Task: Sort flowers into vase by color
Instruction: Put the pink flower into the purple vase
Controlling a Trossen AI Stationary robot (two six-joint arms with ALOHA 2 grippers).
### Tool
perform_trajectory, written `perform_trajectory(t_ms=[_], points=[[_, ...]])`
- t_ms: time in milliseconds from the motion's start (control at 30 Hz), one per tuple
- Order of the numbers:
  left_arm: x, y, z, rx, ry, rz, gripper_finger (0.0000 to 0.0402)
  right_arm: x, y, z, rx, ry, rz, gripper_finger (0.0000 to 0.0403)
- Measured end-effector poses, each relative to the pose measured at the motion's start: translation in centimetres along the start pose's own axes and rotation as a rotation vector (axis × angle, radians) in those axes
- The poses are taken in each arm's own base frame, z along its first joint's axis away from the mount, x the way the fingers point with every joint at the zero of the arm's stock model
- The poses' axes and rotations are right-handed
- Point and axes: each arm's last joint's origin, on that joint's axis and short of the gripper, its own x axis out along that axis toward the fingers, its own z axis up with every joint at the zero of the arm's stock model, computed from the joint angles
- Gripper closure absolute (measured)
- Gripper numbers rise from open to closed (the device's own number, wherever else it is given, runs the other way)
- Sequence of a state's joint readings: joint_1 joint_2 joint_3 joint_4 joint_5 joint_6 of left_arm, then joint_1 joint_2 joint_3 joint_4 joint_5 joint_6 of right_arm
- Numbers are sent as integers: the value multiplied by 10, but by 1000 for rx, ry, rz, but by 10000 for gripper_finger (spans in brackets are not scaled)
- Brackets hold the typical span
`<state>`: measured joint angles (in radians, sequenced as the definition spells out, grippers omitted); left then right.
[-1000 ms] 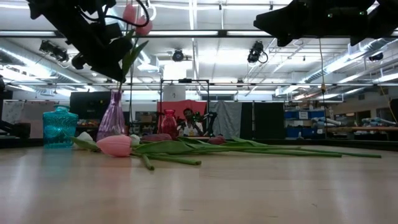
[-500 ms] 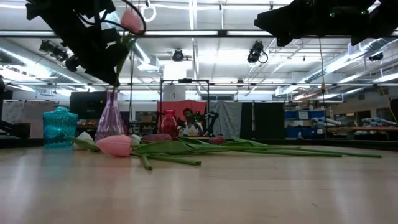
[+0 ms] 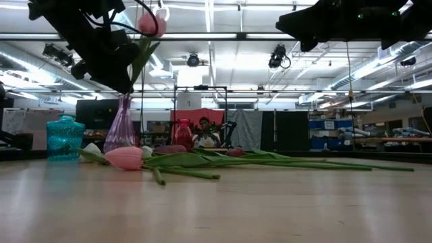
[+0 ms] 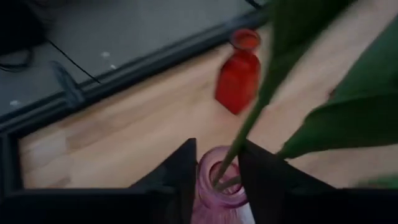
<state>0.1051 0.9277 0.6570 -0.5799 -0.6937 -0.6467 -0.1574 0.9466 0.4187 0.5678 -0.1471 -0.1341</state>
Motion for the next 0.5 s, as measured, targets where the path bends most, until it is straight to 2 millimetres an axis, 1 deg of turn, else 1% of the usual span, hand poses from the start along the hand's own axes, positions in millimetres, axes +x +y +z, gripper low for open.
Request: perform_trajectory(t_ms=[67,133,233,400,500], points=[[-3,0,2,17,35,-42,255,0,0,0,0,0,0,278],[-8,2,4,30,60,-37,246,0,0,0,0,0,0,282],[-13,7,6,7,49,-25,244,0,0,0,0,0,0,284],[-16,14,3,-22,53,33,243,0,0,0,0,1,1,284],[-17,14,3,-28,61,20,243,0,0,0,1,1,1,286]])
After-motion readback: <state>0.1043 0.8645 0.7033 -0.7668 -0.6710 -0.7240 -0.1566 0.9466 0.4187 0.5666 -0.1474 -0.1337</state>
